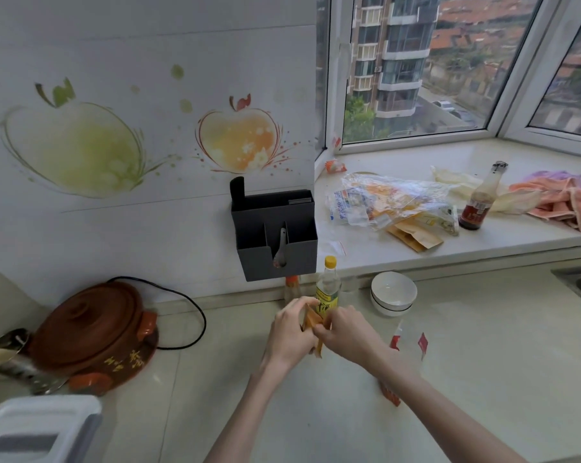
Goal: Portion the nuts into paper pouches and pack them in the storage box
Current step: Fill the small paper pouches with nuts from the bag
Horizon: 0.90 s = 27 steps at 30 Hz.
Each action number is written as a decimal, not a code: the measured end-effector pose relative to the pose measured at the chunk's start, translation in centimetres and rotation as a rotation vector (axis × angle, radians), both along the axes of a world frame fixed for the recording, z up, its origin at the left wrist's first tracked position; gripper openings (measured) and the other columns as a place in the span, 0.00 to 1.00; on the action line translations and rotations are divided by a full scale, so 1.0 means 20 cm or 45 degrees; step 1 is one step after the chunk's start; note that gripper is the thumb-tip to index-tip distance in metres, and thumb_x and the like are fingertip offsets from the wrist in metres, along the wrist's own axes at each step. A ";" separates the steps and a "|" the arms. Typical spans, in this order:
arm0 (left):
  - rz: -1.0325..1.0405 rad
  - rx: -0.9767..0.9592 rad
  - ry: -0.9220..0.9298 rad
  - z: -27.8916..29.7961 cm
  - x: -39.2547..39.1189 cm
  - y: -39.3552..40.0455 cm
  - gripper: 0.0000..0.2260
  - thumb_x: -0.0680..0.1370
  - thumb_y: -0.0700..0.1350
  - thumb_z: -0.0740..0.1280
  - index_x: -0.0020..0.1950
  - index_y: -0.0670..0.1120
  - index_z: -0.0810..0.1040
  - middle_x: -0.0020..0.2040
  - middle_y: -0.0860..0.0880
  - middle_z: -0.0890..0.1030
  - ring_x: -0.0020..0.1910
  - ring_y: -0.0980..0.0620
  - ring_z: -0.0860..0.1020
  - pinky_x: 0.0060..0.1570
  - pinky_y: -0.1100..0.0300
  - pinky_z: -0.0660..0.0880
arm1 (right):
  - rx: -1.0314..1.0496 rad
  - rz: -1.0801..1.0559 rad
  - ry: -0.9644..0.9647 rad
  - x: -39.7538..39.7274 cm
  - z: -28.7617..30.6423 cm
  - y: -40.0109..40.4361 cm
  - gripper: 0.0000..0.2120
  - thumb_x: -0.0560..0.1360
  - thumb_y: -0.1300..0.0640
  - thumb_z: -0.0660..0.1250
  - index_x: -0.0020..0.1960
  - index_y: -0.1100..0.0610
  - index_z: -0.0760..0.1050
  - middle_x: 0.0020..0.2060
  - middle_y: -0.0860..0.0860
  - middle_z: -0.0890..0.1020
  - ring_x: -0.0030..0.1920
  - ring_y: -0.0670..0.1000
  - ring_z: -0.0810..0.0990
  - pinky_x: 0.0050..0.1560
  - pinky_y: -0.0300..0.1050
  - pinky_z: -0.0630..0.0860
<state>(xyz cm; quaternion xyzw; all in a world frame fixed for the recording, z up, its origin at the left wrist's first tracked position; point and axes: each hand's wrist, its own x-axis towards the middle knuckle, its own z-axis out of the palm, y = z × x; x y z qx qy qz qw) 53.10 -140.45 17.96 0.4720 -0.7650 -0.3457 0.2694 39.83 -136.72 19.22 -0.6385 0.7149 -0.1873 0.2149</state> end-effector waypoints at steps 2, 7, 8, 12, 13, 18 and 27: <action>-0.008 -0.014 0.001 0.01 0.02 -0.01 0.20 0.68 0.39 0.65 0.56 0.56 0.80 0.48 0.58 0.81 0.31 0.59 0.77 0.36 0.62 0.78 | 0.079 0.009 -0.029 -0.01 0.01 0.00 0.17 0.73 0.53 0.61 0.27 0.57 0.71 0.24 0.50 0.74 0.23 0.46 0.68 0.25 0.36 0.67; -0.004 -0.052 -0.112 0.00 0.10 -0.06 0.11 0.72 0.46 0.71 0.50 0.63 0.82 0.39 0.61 0.78 0.39 0.61 0.74 0.41 0.62 0.74 | 0.052 -0.135 -0.327 -0.07 0.08 -0.02 0.14 0.73 0.59 0.65 0.30 0.61 0.77 0.21 0.47 0.75 0.22 0.45 0.70 0.24 0.35 0.68; -0.025 -0.066 -0.052 -0.01 0.10 -0.05 0.12 0.73 0.45 0.70 0.52 0.62 0.81 0.45 0.64 0.76 0.47 0.63 0.74 0.46 0.63 0.74 | 0.039 -0.136 -0.336 -0.06 0.09 -0.03 0.14 0.72 0.59 0.65 0.30 0.62 0.77 0.23 0.49 0.76 0.23 0.47 0.70 0.25 0.37 0.67; -0.160 -0.058 0.166 -0.06 0.11 0.01 0.14 0.75 0.55 0.67 0.60 0.59 0.74 0.59 0.62 0.75 0.61 0.63 0.73 0.61 0.62 0.71 | -0.014 -0.195 -0.331 -0.02 0.07 -0.05 0.14 0.71 0.59 0.64 0.27 0.61 0.73 0.25 0.54 0.73 0.26 0.50 0.66 0.26 0.41 0.63; -0.176 -0.033 0.190 -0.08 0.12 0.03 0.18 0.74 0.58 0.68 0.63 0.60 0.71 0.60 0.62 0.75 0.62 0.62 0.72 0.62 0.63 0.70 | -0.013 -0.199 -0.334 -0.01 0.06 -0.06 0.14 0.71 0.59 0.63 0.27 0.61 0.72 0.25 0.54 0.72 0.25 0.50 0.65 0.26 0.41 0.62; -0.114 -0.064 0.146 -0.16 0.12 0.08 0.43 0.60 0.64 0.77 0.68 0.62 0.58 0.65 0.66 0.66 0.64 0.65 0.68 0.59 0.75 0.66 | -0.002 -0.142 -0.400 0.07 0.03 -0.07 0.16 0.72 0.59 0.62 0.27 0.65 0.72 0.24 0.52 0.71 0.25 0.48 0.65 0.28 0.42 0.64; 0.249 -0.224 0.280 -0.20 0.19 -0.04 0.16 0.68 0.45 0.72 0.51 0.56 0.71 0.46 0.57 0.78 0.45 0.56 0.78 0.42 0.62 0.76 | 0.206 0.142 -0.353 0.09 0.05 -0.12 0.21 0.80 0.49 0.55 0.33 0.56 0.76 0.25 0.48 0.77 0.25 0.43 0.73 0.31 0.34 0.70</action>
